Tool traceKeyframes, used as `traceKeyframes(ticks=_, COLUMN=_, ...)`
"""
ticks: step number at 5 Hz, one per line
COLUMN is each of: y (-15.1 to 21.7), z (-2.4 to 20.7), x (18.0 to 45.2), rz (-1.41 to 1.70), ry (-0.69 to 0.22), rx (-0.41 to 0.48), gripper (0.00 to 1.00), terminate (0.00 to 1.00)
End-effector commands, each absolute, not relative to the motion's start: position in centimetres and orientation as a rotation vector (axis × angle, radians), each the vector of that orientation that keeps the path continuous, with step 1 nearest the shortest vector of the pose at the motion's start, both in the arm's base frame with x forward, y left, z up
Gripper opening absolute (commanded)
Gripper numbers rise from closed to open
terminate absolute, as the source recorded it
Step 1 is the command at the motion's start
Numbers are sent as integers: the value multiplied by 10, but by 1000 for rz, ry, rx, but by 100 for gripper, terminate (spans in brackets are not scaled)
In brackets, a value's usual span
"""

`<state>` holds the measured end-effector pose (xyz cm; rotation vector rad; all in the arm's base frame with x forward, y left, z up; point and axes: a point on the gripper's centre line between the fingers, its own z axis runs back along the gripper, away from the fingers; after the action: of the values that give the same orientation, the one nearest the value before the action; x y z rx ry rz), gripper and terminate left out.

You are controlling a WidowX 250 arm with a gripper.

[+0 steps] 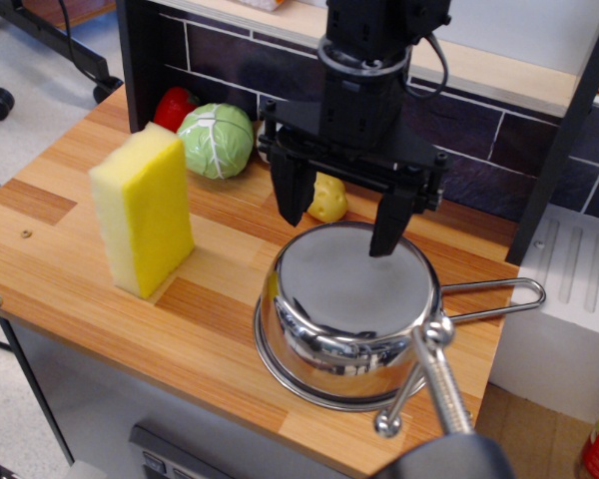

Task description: Wipe pot with sponge

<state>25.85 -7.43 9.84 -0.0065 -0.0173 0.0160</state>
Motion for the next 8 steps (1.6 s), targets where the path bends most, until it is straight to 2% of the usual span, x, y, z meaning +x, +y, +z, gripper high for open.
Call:
traceKeyframes(ticks=1, y=-74, z=98, x=258, rz=16, ry=-17, rx=-7, gripper=100, terminate=0)
traceKeyframes(ticks=2, y=-69, z=127, x=258, rz=-54, ry=-4, rx=-7, gripper=100, terminate=0)
traceKeyframes(ticks=3, y=-38, z=146, x=261, rz=-108, ry=20, rx=-14, gripper=100, terminate=0)
traceKeyframes(ticks=4, y=-1, z=155, x=267, rz=-145, ry=-4, rx=-12, gripper=100, terminate=0)
traceKeyframes(ticks=5, y=34, z=152, x=260, rz=-180, ry=-40, rx=-26, gripper=100, terminate=0)
traceKeyframes(ticks=6, y=56, z=139, x=259, rz=-200, ry=-69, rx=13, gripper=100, terminate=0)
traceKeyframes(ticks=8, y=64, z=113, x=260, rz=-206, ry=-118, rx=64, gripper=100, terminate=0)
